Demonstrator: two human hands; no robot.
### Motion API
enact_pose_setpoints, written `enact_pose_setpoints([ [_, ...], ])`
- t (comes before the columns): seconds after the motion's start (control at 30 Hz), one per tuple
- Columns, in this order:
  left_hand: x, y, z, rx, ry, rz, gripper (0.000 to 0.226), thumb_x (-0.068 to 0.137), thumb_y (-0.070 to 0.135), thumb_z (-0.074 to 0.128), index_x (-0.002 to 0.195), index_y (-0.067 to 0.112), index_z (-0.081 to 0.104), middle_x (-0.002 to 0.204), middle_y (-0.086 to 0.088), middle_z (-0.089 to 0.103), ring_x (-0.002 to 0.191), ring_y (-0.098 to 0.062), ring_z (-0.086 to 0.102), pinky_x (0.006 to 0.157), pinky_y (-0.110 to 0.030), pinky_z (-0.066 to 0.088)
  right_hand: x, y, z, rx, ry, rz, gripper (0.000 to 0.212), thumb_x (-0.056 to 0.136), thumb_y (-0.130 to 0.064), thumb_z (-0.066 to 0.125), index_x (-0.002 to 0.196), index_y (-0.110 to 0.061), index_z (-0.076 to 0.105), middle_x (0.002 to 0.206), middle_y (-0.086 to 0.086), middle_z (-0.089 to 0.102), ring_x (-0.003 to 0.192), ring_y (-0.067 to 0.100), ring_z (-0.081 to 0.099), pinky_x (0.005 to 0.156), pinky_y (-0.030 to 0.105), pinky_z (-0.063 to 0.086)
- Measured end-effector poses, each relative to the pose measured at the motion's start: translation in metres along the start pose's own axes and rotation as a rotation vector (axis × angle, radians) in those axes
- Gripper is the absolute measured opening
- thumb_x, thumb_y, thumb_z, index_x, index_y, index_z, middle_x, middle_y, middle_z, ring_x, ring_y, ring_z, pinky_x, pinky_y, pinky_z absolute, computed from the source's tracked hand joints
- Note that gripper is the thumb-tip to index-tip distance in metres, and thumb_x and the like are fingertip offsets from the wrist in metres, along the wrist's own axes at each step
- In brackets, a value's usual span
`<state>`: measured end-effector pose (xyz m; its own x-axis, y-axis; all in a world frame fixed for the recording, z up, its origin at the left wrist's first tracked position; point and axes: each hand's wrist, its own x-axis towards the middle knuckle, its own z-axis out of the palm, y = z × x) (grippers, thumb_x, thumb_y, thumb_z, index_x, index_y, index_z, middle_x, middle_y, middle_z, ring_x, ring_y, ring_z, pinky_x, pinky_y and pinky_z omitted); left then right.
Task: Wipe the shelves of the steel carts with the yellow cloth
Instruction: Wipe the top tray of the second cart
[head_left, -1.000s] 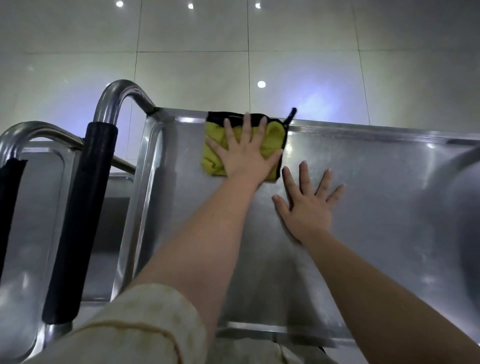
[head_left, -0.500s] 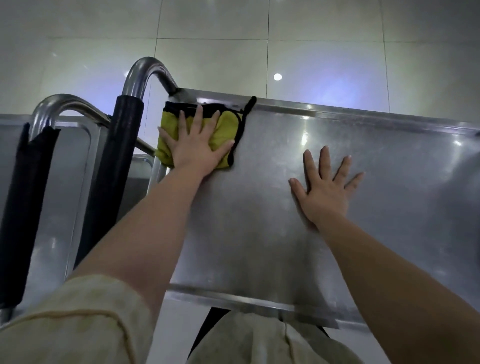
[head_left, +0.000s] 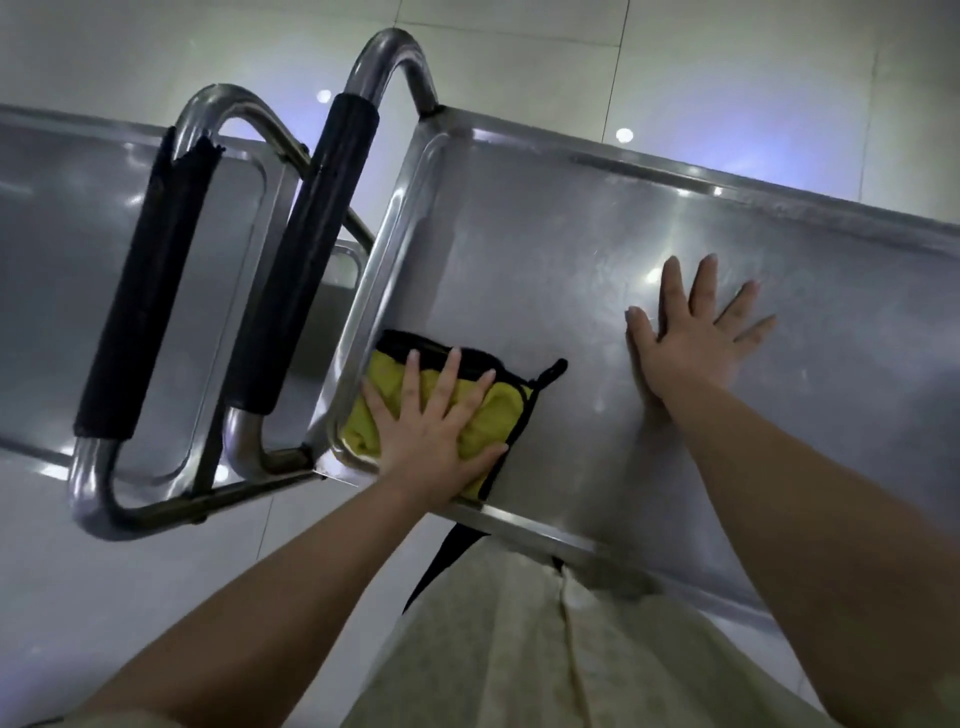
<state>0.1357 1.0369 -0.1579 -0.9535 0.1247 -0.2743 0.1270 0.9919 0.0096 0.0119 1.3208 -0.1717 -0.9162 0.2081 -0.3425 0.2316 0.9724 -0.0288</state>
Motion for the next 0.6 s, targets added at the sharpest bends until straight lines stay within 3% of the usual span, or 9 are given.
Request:
enact_pose_setpoints([
  [0.1,0.072,0.04,-0.02,-0.017,0.027,0.077,0.079,0.079,0.087,0.011,0.149,0.052,0.002,0.163,0.008,0.002,0.147,-0.038,-0.004,0.101,-0.078,-0.003,0.0,0.001,0.002,0.003,0.009,-0.018,0.071,0.087,-0.076,0.0,0.149,-0.046,-0.014,0.162,-0.006,-0.017,0.144,0.045,-0.017,0.109,0.072,-0.005],
  [0.23,0.198,0.103,-0.054,-0.111,0.011,0.001,0.073,0.082,0.082,0.009,0.147,0.053,-0.005,0.162,0.009,-0.008,0.146,-0.037,-0.014,0.097,-0.078,-0.014,0.003,0.003,0.008,-0.001,0.034,-0.021,0.071,0.085,-0.076,-0.004,0.149,-0.047,-0.013,0.162,-0.006,-0.018,0.144,0.044,-0.018,0.108,0.071,-0.006],
  [0.33,0.257,0.143,-0.072,-0.12,-0.01,-0.036,0.072,0.084,0.08,0.012,0.148,0.051,-0.006,0.162,0.008,-0.013,0.145,-0.04,-0.016,0.093,-0.079,-0.015,0.009,0.006,0.012,-0.013,0.045,-0.013,0.074,0.085,-0.078,-0.001,0.15,-0.044,-0.009,0.161,-0.008,-0.02,0.144,0.042,-0.022,0.108,0.07,-0.015],
  [0.47,0.255,0.154,-0.068,-0.093,0.031,0.017,0.072,0.083,0.08,0.009,0.148,0.051,-0.003,0.162,0.006,-0.01,0.146,-0.04,-0.011,0.096,-0.078,-0.014,0.014,0.014,0.006,0.139,0.081,-0.02,0.067,0.092,-0.063,0.006,0.154,-0.037,-0.003,0.163,-0.011,-0.005,0.147,0.037,-0.016,0.11,0.067,-0.014],
  [0.6,0.189,0.13,-0.046,-0.108,0.091,0.043,0.072,0.084,0.08,0.011,0.149,0.051,0.001,0.163,0.007,-0.001,0.147,-0.038,-0.004,0.101,-0.076,-0.007,0.006,0.011,0.001,0.262,0.104,-0.038,0.059,0.096,-0.052,0.006,0.151,-0.04,0.022,0.163,-0.012,0.003,0.148,0.036,-0.013,0.111,0.064,-0.017],
])
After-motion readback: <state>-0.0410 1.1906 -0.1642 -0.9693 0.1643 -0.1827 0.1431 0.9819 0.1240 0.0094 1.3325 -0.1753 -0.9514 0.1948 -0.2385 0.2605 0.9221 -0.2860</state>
